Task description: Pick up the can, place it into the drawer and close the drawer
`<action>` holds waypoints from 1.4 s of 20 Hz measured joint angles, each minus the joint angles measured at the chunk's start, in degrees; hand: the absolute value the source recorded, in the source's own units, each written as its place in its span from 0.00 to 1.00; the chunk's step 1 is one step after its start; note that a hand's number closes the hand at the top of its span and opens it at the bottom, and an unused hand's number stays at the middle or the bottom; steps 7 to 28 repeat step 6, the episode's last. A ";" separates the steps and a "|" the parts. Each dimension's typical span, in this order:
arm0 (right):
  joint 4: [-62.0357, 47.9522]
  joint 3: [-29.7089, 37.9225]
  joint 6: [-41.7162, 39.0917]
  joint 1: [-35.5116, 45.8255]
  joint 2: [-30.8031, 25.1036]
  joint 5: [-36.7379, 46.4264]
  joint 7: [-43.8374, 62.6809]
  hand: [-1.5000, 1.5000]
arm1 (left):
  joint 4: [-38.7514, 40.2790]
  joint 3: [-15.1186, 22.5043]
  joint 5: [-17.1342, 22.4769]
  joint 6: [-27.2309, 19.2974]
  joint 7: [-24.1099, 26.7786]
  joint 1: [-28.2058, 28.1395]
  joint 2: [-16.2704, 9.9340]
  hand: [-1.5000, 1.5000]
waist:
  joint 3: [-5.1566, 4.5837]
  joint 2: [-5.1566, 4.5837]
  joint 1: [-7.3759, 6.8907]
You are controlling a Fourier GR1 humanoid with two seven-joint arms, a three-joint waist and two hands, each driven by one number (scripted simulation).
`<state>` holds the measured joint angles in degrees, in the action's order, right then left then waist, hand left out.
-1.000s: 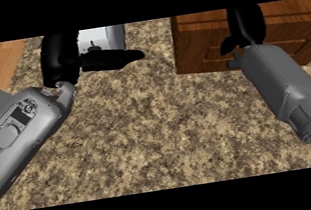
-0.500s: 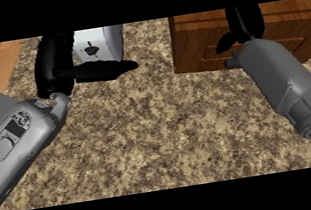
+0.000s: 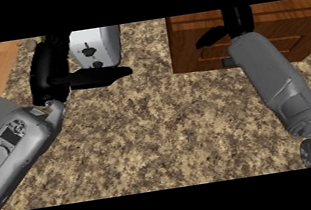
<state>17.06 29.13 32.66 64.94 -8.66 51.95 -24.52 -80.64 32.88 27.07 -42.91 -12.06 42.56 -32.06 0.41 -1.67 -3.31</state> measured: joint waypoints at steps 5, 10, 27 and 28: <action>0.50 5.51 -4.19 1.48 1.89 -7.17 -2.67 0.00 | -0.93 -0.84 -0.52 -0.02 1.03 -2.62 -0.35 0.00 | -0.08 0.32 0.49; 0.41 6.11 -4.71 1.78 2.13 -8.03 -2.97 0.00 | -0.96 -1.11 -0.57 0.20 1.42 -3.34 -0.34 0.00 | -0.09 0.35 0.61; 0.41 6.11 -4.71 1.78 2.13 -8.03 -2.97 0.00 | -0.96 -1.11 -0.57 0.20 1.42 -3.34 -0.34 0.00 | -0.09 0.35 0.61; 0.41 6.11 -4.71 1.78 2.13 -8.03 -2.97 0.00 | -0.96 -1.11 -0.57 0.20 1.42 -3.34 -0.34 0.00 | -0.09 0.35 0.61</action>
